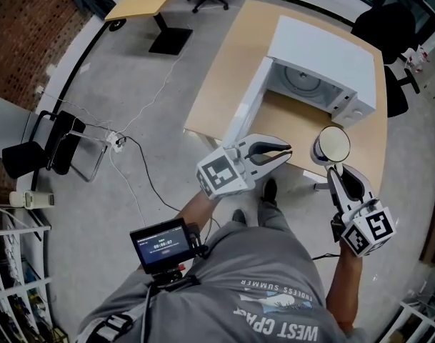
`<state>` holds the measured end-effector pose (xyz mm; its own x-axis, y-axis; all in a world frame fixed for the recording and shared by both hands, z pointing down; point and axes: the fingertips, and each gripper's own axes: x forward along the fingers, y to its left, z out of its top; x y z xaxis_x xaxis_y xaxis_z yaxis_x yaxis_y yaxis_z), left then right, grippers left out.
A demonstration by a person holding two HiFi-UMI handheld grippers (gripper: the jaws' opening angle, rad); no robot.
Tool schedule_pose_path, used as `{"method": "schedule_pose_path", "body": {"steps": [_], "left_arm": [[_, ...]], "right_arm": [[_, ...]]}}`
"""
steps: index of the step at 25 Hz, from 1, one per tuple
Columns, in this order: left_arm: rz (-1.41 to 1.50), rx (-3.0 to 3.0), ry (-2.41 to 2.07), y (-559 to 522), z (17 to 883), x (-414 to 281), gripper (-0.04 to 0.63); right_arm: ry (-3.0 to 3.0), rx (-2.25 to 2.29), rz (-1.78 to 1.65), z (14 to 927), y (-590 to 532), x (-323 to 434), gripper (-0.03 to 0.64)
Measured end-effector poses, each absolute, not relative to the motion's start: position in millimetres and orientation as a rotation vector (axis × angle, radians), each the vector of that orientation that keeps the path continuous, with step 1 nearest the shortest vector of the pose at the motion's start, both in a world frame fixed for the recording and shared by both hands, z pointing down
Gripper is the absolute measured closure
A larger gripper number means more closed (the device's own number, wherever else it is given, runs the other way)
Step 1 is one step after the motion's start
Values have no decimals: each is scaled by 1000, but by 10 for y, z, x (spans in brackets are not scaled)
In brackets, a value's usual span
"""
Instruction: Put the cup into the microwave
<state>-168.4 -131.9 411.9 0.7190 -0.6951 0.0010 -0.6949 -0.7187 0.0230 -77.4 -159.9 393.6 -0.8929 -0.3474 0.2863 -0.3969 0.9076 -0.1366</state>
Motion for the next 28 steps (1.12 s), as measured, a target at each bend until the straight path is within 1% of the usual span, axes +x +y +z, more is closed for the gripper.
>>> {"method": "schedule_pose_path", "body": {"steps": [16, 20, 28], "left_arm": [[6, 2735, -1296, -1882, 4341, -2029, 571], [3, 2685, -1328, -2030, 4505, -2115, 571], [-4, 2606, -1361, -2312, 4533, -2157, 572]], "right_arm": [[-2723, 448, 363, 4557, -2581, -1206, 541], [-2689, 436, 380, 4827, -2965, -1336, 541], [-2612, 438, 461, 5467, -3727, -1572, 540]]}}
